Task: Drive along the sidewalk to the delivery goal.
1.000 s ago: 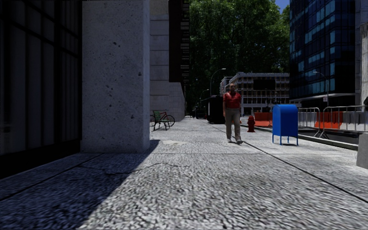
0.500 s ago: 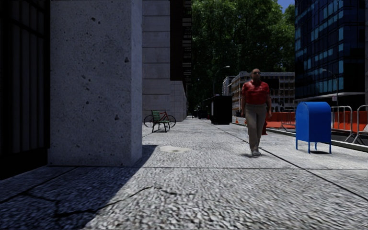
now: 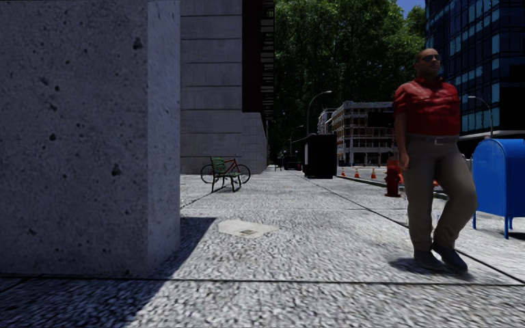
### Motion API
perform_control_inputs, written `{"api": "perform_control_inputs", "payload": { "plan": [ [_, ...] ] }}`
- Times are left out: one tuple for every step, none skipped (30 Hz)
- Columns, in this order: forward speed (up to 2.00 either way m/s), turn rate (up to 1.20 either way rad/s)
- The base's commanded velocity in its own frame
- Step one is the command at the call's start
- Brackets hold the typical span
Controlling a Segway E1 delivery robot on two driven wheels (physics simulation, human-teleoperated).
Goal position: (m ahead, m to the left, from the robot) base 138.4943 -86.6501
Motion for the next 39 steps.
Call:
{"api": "perform_control_inputs", "payload": {
  "plan": [
    [2.0,0.0],
    [2.0,0.0],
    [2.0,0.0],
    [2.0,0.0],
    [2.0,0.0],
    [2.0,0.0],
    [2.0,0.0],
    [2.0,0.0],
    [2.0,0.0],
    [2.0,0.0],
    [2.0,0.0],
    [2.0,0.0],
    [2.0,0.0],
    [2.0,0.0],
    [2.0,0.0],
    [2.0,-0.08],
    [2.0,-0.19],
    [2.0,-0.25],
    [2.0,-0.25],
    [2.0,-0.3],
    [2.0,-0.34],
    [2.0,-0.38],
    [2.0,-0.39],
    [2.0,-0.39],
    [2.0,-0.39],
    [2.0,-0.32],
    [2.0,-0.15],
    [2.0,-0.15],
    [2.0,0.0],
    [2.0,0.0],
    [2.0,0.0],
    [2.0,0.0],
    [2.0,0.0],
    [2.0,0.0],
    [2.0,0.0],
    [2.0,0.0],
    [2.0,0.0],
    [2.0,0.0],
    [2.0,0.0]
  ]
}}
